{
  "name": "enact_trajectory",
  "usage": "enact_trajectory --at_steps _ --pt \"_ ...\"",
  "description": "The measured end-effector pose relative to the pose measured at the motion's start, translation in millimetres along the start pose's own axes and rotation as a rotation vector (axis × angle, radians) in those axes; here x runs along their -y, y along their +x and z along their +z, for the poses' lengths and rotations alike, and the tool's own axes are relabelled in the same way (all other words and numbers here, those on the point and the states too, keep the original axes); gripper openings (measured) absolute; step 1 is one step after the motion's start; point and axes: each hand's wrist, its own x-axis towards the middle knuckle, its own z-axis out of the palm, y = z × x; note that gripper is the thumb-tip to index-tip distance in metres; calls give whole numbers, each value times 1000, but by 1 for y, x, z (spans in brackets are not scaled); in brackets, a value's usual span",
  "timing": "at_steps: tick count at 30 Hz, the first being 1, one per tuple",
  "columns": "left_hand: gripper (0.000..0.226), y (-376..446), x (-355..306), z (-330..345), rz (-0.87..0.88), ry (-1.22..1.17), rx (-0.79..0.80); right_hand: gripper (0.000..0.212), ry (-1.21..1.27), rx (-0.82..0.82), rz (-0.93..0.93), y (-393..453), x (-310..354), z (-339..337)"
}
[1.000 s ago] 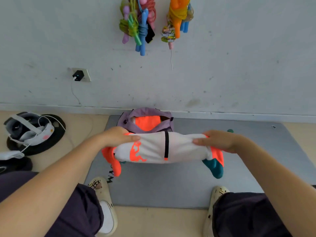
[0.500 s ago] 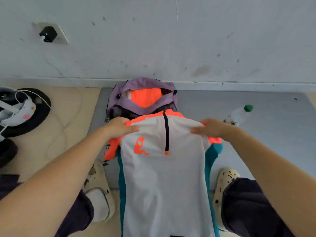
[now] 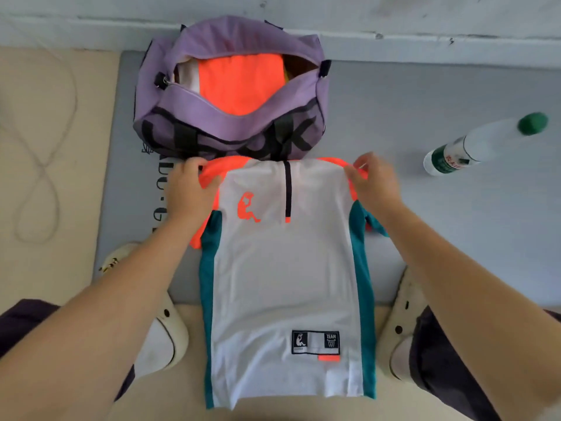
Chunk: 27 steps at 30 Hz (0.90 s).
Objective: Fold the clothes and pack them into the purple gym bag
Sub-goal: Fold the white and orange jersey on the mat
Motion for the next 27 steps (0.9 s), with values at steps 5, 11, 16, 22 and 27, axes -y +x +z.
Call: enact_trajectory --at_steps 5,11,16,22,27 --pt "29 -32 36 23 -365 -144 -88 24 254 -177 197 -31 -31 24" --pt "70 -100 68 50 -653 -91 101 39 230 -31 479 -76 -79 62" --pt "57 -92 57 53 -854 -455 126 38 460 19 509 -71 -76 60" --pt "23 -40 48 34 -968 -842 164 38 787 108 749 -29 -59 36" --pt "12 -16 50 17 -713 -840 -128 22 853 -80 583 -14 -55 19"
